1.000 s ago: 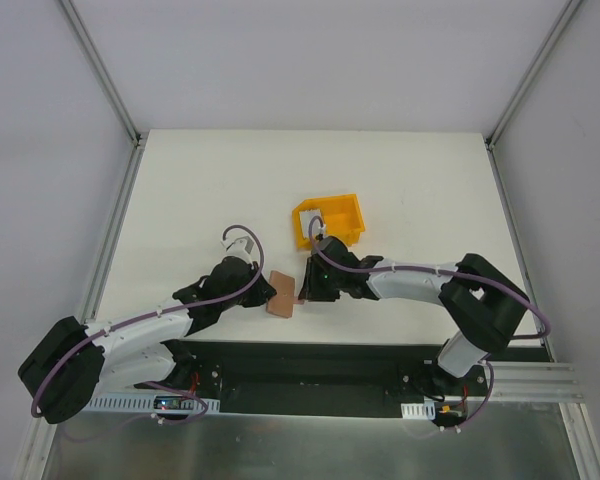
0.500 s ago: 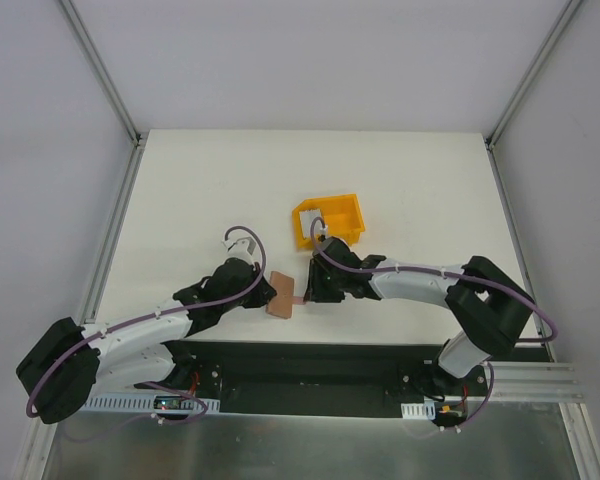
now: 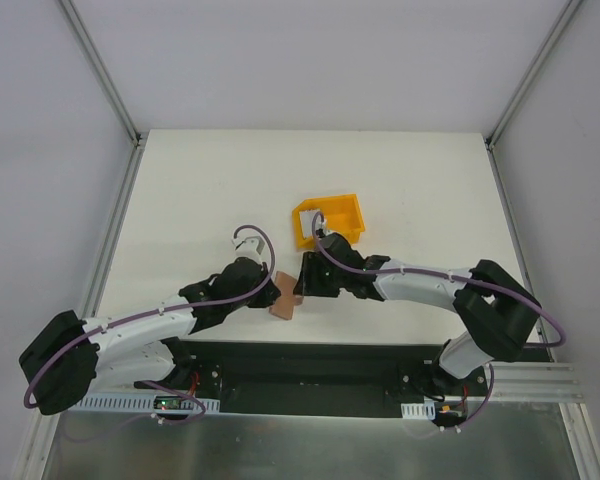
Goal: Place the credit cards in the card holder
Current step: Open the card holder at the center of the board.
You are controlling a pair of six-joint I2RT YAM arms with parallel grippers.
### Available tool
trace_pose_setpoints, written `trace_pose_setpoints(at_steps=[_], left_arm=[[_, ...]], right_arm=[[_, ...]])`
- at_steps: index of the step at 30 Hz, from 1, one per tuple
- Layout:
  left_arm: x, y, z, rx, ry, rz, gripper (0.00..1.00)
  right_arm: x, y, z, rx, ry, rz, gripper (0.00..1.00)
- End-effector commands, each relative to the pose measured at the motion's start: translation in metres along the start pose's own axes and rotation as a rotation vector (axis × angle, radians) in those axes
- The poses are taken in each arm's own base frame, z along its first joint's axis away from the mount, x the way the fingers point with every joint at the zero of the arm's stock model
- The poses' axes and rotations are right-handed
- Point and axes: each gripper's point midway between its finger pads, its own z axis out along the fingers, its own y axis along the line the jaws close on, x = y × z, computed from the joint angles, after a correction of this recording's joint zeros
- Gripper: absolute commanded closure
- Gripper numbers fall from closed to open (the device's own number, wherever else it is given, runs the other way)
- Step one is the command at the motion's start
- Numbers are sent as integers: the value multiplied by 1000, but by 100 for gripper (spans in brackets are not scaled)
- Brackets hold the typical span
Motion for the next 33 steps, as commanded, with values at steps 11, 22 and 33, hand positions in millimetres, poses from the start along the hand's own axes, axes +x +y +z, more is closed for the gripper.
trace_pose_setpoints(at_steps=[11, 22, 33], left_arm=[[-12, -8, -2, -13, -44, 25, 100], [-10, -3, -2, -27, -44, 24, 100], [-6, 12, -1, -90, -42, 36, 54]], right_arm=[[0, 5, 6, 13, 21, -16, 49], [2, 5, 8, 8, 29, -19, 73], [-9, 11, -17, -59, -33, -60, 100]])
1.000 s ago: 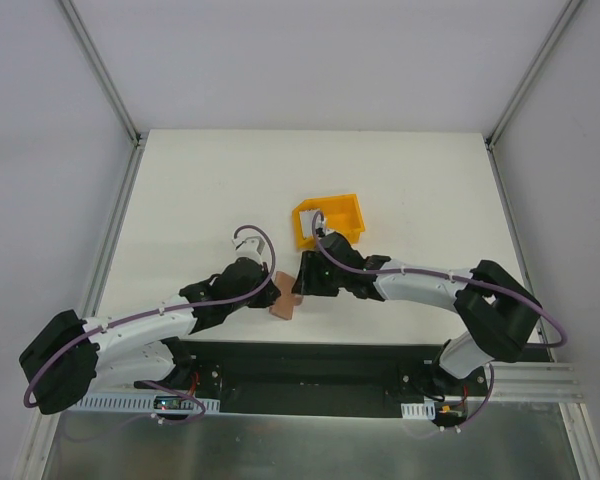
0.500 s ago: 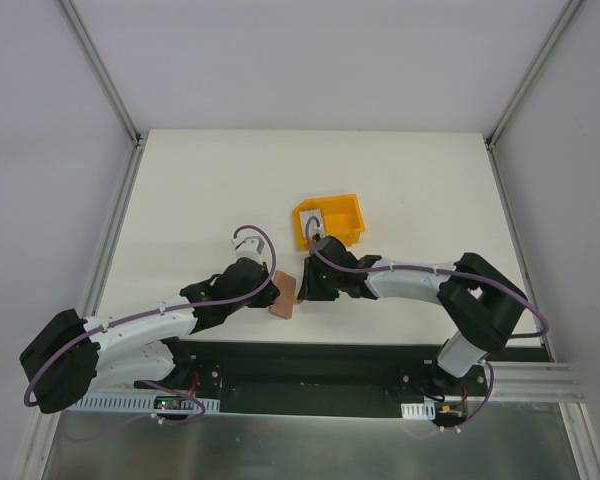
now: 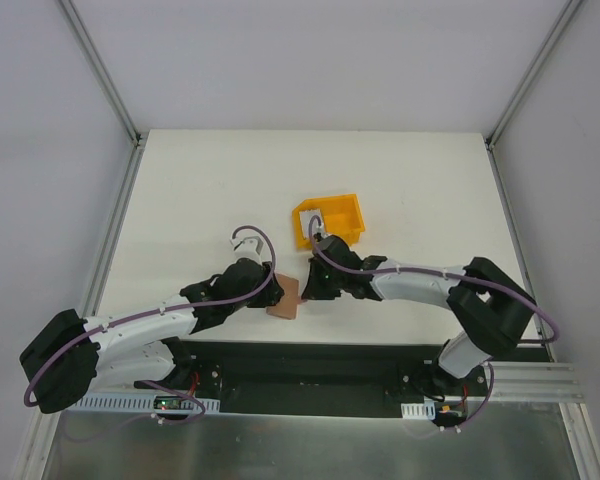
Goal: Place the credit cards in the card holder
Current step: Open the card holder at the center of the board.
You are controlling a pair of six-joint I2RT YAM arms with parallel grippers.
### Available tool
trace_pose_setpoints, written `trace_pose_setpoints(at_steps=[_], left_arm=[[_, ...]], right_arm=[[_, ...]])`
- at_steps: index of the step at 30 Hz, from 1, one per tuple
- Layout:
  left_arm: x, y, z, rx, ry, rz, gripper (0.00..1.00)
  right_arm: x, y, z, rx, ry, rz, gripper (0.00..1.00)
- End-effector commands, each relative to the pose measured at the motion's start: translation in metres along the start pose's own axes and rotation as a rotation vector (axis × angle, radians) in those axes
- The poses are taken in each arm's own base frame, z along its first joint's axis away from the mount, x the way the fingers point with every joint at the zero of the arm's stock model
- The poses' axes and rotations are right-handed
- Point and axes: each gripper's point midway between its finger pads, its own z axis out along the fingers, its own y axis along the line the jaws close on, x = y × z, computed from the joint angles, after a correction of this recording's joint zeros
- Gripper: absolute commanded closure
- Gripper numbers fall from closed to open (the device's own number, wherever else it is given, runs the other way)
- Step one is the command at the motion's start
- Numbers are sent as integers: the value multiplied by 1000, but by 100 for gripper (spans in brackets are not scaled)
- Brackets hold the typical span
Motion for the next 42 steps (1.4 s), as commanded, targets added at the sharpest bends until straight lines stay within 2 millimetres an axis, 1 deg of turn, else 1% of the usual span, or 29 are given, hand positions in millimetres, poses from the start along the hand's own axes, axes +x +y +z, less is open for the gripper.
trace_pose_setpoints(at_steps=[1, 3, 4, 6, 11, 15, 17, 21, 25, 27, 33, 38, 42], left_arm=[[-6, 10, -2, -65, -32, 16, 46], [-9, 10, -4, -64, -47, 16, 35], [-11, 9, -5, -60, -56, 13, 32], [-13, 5, -6, -42, -55, 26, 31], [-17, -18, -8, 44, -30, 72, 30], [-27, -43, -13, 160, -56, 80, 28], [-30, -50, -15, 191, -64, 88, 28], [-29, -58, -15, 233, -57, 116, 28], [-26, -77, -20, 334, -31, 162, 30], [-27, -79, -19, 336, -26, 177, 32], [-18, -72, -9, 282, 39, 233, 40], [-17, -66, -7, 251, 59, 265, 45], [-17, -63, -6, 231, 65, 280, 46]], right_arm=[[-18, 19, -36, -96, -89, -38, 100], [-18, 17, -48, -103, -113, -37, 100], [-18, 16, -52, -109, -121, -35, 99], [-19, 19, -62, -132, -138, -32, 100], [-22, 33, -76, -198, -150, -34, 100], [-26, 39, -81, -218, -162, -45, 100], [-27, 40, -82, -219, -168, -47, 100], [-27, 41, -82, -221, -164, -49, 100], [-28, 41, -83, -223, -169, -48, 100], [-28, 42, -84, -223, -172, -49, 100], [-34, 46, -91, -237, -196, -57, 99], [-37, 48, -95, -242, -205, -57, 100], [-38, 49, -96, -246, -209, -58, 100]])
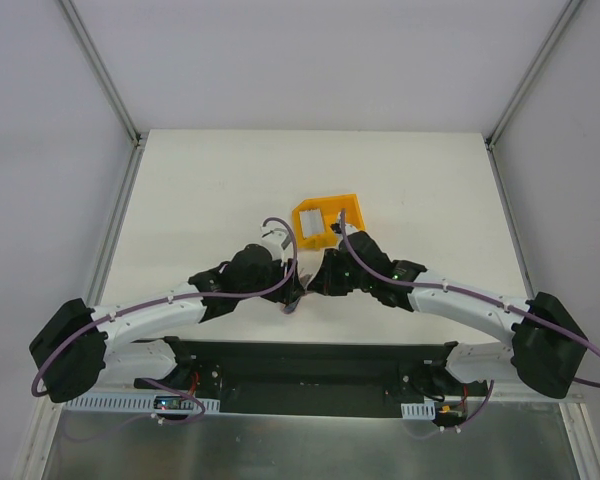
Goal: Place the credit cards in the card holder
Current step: Open the card holder at the center of the board.
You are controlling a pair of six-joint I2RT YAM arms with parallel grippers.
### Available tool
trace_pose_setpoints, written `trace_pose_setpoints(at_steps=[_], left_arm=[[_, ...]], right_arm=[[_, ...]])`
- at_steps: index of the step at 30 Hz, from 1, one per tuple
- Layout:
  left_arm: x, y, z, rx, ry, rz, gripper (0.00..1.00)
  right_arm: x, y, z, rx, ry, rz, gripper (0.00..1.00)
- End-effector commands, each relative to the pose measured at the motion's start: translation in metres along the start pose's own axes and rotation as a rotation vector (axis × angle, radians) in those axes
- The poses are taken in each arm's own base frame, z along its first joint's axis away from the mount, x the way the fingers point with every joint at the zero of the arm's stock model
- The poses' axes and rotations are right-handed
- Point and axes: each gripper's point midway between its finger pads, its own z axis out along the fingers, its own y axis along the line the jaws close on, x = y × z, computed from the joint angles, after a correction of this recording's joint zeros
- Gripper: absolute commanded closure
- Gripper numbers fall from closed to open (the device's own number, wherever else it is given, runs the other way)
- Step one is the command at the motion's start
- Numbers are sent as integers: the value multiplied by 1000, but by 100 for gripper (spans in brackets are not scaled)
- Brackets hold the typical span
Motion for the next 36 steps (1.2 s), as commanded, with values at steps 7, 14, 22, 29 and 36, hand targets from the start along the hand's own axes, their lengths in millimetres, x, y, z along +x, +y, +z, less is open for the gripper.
trace_pose_setpoints(at_steps=[7, 14, 22, 29, 36], left_arm=[[-10, 1, -2, -30, -12, 44, 55], [-10, 6, -2, -62, -19, 38, 69], [-10, 11, 2, -93, -1, 47, 82], [-9, 21, 1, -143, -16, 32, 100], [0, 32, -5, -182, -41, -61, 100]], right_arm=[[-22, 22, -12, -60, -64, -19, 100], [-18, 17, -11, -46, -52, -19, 100], [-18, 16, -12, -41, -53, -18, 100], [-21, 10, -11, -31, -53, -11, 100], [-32, 25, -7, -63, -34, -15, 99]])
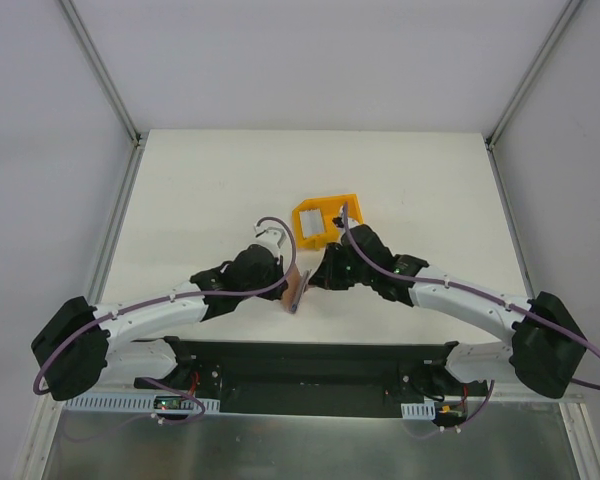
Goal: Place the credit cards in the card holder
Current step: Open the card holder at the center of the board.
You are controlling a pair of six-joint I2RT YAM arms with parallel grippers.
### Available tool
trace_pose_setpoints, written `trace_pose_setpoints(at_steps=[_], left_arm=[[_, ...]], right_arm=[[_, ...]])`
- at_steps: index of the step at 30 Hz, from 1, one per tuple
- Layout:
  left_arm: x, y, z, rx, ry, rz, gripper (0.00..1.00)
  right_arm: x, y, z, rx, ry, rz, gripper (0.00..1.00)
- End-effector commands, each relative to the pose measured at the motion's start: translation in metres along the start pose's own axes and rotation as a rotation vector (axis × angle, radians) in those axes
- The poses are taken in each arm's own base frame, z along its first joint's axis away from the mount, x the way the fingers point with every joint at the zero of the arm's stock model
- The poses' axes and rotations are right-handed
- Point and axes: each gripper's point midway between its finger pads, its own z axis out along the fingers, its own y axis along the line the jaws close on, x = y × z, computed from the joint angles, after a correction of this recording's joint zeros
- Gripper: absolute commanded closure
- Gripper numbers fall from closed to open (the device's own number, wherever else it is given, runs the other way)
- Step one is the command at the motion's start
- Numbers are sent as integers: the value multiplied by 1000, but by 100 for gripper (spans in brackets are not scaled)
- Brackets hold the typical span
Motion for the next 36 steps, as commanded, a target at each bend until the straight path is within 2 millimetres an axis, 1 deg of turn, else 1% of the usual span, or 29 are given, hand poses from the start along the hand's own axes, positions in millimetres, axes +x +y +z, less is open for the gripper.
trace_pose_setpoints(at_steps=[1, 3, 5, 7, 9, 10, 13, 15, 17, 18, 20, 22, 25, 27, 29, 34, 36], left_arm=[[0, 5, -9, -26, -38, -92, 100], [0, 3, -11, -14, -42, -109, 100], [0, 5, -12, -19, -50, -127, 100], [3, 7, -11, -27, -48, -126, 100], [2, 5, -11, -17, -45, -129, 100], [2, 4, -12, -13, -50, -144, 100], [-4, -1, -17, 6, -72, -174, 100], [-6, 5, -20, -15, -105, -218, 100], [-7, 10, -25, -24, -134, -272, 100], [-4, 13, -28, -36, -132, -306, 100], [-1, 13, -31, -31, -128, -367, 100], [1, 12, -31, -35, -114, -377, 100], [15, 26, -26, -91, -97, -399, 100], [20, 36, -26, -122, -114, -415, 100], [21, 41, -27, -132, -133, -416, 100], [22, 46, -31, -140, -146, -398, 100], [20, 44, -31, -138, -142, -379, 100]], right_arm=[[-21, 29, -3, -71, -22, -24, 100], [-23, 32, 0, -77, -24, -11, 100], [-23, 35, 4, -91, -16, 0, 100], [-22, 40, 8, -104, 3, 3, 100], [-21, 45, 9, -115, 19, 6, 100], [-20, 43, 10, -101, 27, 8, 100], [-17, 35, 4, -47, 45, 17, 100], [-18, 43, -8, -51, 70, 14, 100], [-20, 46, -15, -40, 79, 12, 100], [-20, 47, -14, -46, 97, 16, 100], [-12, 56, -10, -92, 172, 23, 100], [-6, 65, -5, -132, 216, 3, 100], [-9, 73, 5, -173, 204, -47, 100], [-5, 64, 11, -138, 210, -60, 100], [0, 45, 16, -78, 215, -57, 100], [10, 2, 11, 39, 178, -42, 100], [21, -22, 9, 100, 199, -25, 100]])
